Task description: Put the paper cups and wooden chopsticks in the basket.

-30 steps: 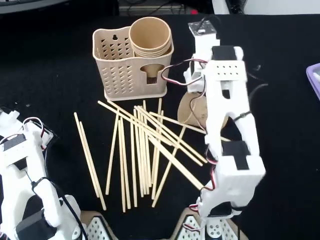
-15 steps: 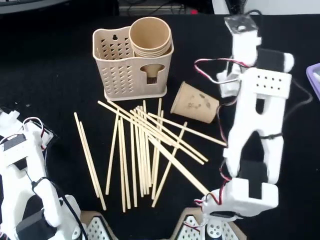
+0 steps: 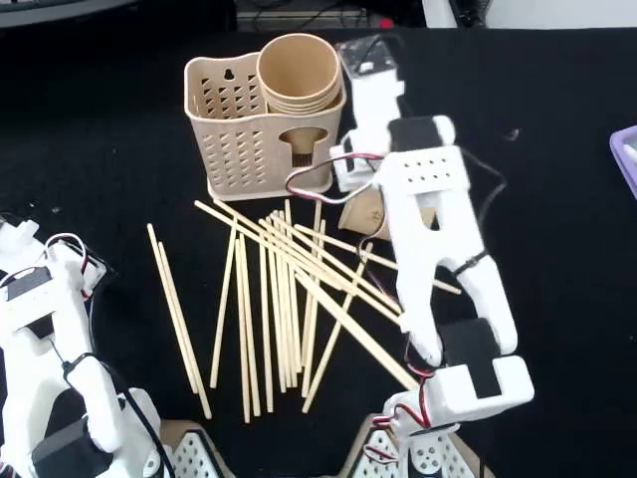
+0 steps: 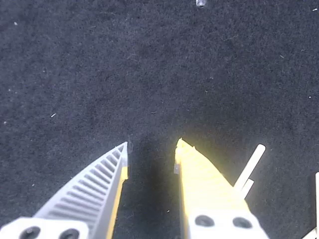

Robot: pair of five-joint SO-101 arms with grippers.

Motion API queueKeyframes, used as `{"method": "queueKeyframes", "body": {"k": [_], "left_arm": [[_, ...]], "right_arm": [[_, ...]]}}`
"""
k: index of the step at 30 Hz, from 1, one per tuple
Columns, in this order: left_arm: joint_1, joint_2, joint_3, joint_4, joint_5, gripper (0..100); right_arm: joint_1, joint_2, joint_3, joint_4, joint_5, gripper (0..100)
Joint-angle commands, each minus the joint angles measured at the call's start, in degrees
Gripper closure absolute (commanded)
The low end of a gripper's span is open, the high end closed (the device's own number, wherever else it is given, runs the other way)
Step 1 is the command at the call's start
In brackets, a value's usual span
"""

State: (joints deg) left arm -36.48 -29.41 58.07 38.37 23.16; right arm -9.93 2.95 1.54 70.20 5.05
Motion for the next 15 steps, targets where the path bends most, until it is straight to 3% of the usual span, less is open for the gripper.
{"method": "queueKeyframes", "body": {"k": [1,11,15], "left_arm": [[0.31,-1.93,-0.66,-0.7,0.0,84],[-0.04,-1.93,-0.66,-0.7,0.0,84],[-0.04,-1.93,-0.66,-0.7,0.0,84]], "right_arm": [[-0.62,-2.86,1.45,-2.81,-0.26,73.6],[-1.05,5.23,0.48,-3.08,1.76,74.7],[2.81,5.85,-2.24,1.23,6.33,76.0]]}}
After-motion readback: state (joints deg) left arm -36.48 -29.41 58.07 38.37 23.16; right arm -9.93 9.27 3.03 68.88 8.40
